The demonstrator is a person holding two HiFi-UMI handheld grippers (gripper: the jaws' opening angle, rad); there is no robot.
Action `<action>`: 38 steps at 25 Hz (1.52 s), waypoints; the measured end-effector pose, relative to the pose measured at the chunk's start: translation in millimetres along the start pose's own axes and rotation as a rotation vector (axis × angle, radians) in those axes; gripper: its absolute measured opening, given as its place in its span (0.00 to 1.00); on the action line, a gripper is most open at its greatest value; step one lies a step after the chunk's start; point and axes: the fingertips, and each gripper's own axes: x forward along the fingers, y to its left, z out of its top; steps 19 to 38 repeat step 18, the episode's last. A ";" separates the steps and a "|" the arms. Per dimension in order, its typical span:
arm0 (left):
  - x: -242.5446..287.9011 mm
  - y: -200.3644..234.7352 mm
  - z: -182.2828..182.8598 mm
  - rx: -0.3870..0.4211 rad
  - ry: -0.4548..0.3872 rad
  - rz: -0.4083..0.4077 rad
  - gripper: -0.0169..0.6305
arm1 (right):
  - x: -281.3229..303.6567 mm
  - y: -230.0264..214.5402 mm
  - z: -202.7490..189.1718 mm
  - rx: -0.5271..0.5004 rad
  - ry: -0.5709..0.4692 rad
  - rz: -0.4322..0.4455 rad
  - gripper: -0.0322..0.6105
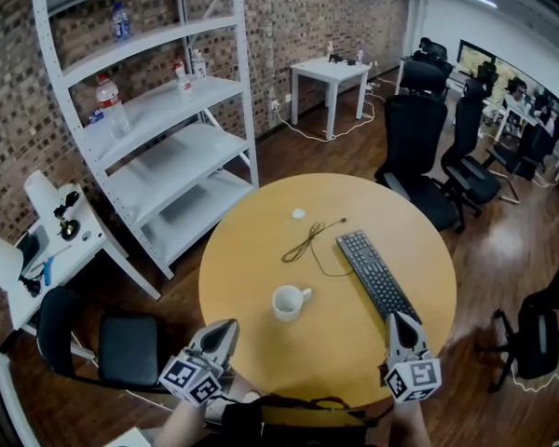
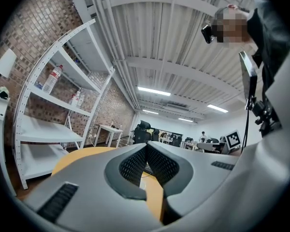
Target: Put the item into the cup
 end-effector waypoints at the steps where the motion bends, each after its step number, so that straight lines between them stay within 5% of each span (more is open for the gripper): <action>1: -1.6 3.0 1.4 0.002 -0.006 0.007 0.03 | 1.7 2.4 1.4 -0.002 -0.004 0.002 0.05; 38: -5.4 14.6 6.7 0.013 -0.024 0.029 0.03 | 3.6 9.0 -2.1 0.011 -0.009 -0.004 0.05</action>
